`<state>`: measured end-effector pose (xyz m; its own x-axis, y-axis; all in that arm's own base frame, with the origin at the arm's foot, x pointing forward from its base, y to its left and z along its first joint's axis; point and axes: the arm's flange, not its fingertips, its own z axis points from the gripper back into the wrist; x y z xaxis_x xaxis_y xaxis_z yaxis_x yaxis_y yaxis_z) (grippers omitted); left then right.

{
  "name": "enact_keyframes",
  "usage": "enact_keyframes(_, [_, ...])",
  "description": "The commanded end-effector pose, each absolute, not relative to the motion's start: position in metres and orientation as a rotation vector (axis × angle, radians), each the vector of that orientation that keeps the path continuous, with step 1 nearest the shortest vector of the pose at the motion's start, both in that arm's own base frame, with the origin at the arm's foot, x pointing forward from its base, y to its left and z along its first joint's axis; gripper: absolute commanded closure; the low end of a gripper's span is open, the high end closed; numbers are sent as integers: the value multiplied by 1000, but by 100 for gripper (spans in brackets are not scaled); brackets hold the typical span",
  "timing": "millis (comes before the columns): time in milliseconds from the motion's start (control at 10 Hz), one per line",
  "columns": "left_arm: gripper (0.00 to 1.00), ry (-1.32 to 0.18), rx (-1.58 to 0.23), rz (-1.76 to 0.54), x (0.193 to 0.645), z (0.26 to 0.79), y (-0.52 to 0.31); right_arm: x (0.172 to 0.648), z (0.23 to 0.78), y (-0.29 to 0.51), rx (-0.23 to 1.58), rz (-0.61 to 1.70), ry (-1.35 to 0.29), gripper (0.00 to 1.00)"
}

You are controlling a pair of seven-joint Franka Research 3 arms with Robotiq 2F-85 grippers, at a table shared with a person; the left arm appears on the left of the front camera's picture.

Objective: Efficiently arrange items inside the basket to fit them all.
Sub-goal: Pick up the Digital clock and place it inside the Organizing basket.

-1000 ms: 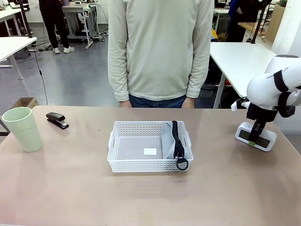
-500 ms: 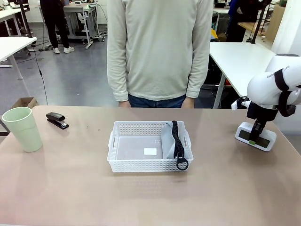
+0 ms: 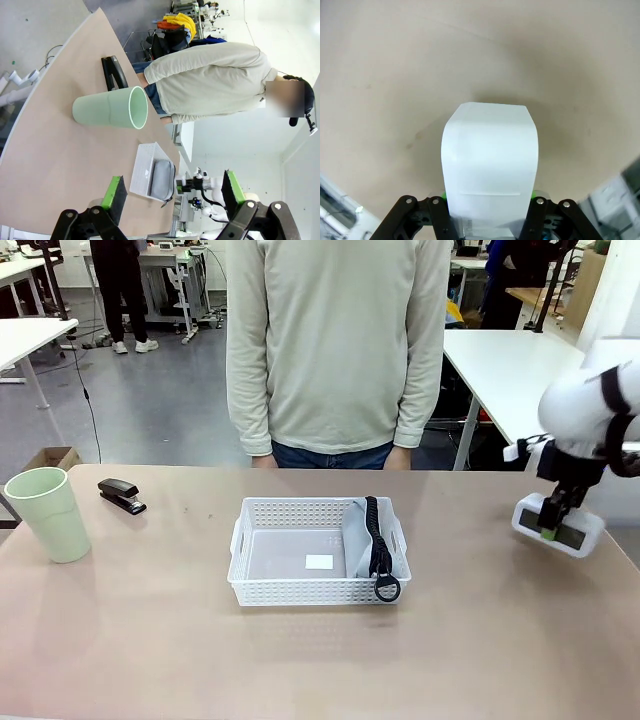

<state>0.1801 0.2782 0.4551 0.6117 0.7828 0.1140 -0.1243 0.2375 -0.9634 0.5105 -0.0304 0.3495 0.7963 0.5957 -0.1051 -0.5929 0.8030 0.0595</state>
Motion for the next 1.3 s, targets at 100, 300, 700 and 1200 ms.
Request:
enact_keyframes(100, [0, -712, -1187, 670, 181, 456, 278, 450, 451, -9, -19, 405, 162, 100])
enact_keyframes(300, [0, -712, -1187, 670, 181, 456, 278, 412, 461, -7, 29, 325, 60, 100])
enact_keyframes(700, [0, -712, -1187, 670, 181, 456, 278, 427, 476, -12, 9, 372, 118, 100])
enact_keyframes(1200, [0, -712, -1187, 670, 181, 456, 278, 470, 500, 84, -79, 463, 9, 47])
